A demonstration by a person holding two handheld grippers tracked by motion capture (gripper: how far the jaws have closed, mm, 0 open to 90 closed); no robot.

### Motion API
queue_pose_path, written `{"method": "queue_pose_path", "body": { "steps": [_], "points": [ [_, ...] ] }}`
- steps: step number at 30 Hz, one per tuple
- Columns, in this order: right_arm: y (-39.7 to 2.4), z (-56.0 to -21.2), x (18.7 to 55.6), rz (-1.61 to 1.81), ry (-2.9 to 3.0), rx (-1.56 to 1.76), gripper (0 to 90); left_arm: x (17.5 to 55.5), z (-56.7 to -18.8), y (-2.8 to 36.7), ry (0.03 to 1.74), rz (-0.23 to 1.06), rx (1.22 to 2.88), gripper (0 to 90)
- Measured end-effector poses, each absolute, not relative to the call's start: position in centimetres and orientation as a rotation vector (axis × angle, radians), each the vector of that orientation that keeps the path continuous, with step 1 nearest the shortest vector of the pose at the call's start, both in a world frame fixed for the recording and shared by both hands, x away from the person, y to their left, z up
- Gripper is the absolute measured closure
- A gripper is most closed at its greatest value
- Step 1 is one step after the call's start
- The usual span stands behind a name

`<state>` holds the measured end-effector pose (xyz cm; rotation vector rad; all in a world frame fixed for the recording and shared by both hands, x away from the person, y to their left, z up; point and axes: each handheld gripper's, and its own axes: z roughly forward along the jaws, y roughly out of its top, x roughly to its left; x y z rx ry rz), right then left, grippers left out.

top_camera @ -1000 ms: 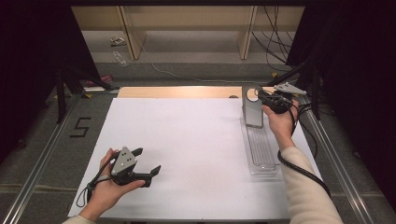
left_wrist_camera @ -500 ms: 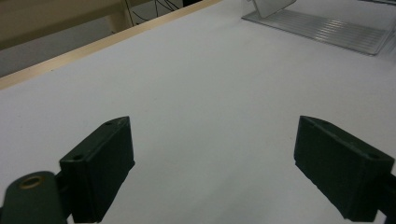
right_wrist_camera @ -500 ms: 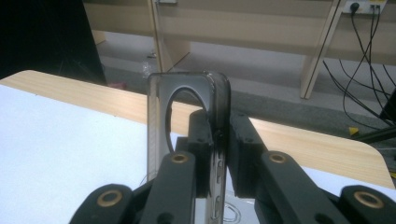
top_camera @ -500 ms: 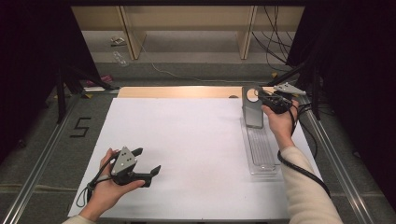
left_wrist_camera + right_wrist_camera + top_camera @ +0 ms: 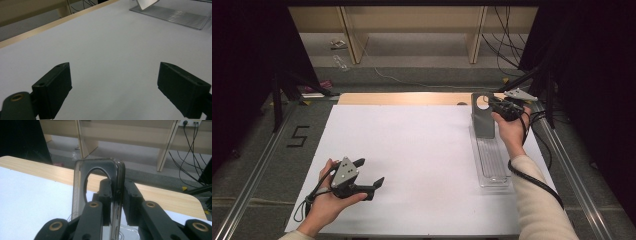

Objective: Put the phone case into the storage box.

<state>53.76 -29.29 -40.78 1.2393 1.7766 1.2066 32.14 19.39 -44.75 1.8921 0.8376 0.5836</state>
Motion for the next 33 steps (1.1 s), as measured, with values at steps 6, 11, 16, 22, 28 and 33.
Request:
{"method": "queue_pose_path", "body": {
  "steps": [6, 11, 16, 22, 28, 33],
  "points": [
    [-29.26, -40.98, 53.95, 1.207, 1.772, 1.250, 78.9, 32.15, -44.75, 19.41, 0.836, 0.583, 1.893, 11.6],
    [-29.35, -41.06, 54.07, 1.210, 1.769, 1.261, 78.9, 32.15, -44.75, 19.40, 0.837, 0.584, 1.892, 11.6],
    [-29.33, -41.08, 54.13, 1.210, 1.765, 1.266, 78.9, 32.15, -44.75, 19.40, 0.836, 0.583, 1.893, 11.6],
    [-29.35, -41.12, 54.21, 1.207, 1.764, 1.271, 78.9, 32.16, -44.75, 19.40, 0.835, 0.583, 1.894, 11.6],
    [-29.34, -41.15, 54.33, 1.211, 1.761, 1.285, 78.5, 32.17, -44.75, 19.41, 0.835, 0.584, 1.894, 11.6],
    [-29.39, -41.28, 54.49, 1.207, 1.759, 1.297, 78.3, 32.16, -44.75, 19.41, 0.836, 0.583, 1.893, 11.6]
  ]
}}
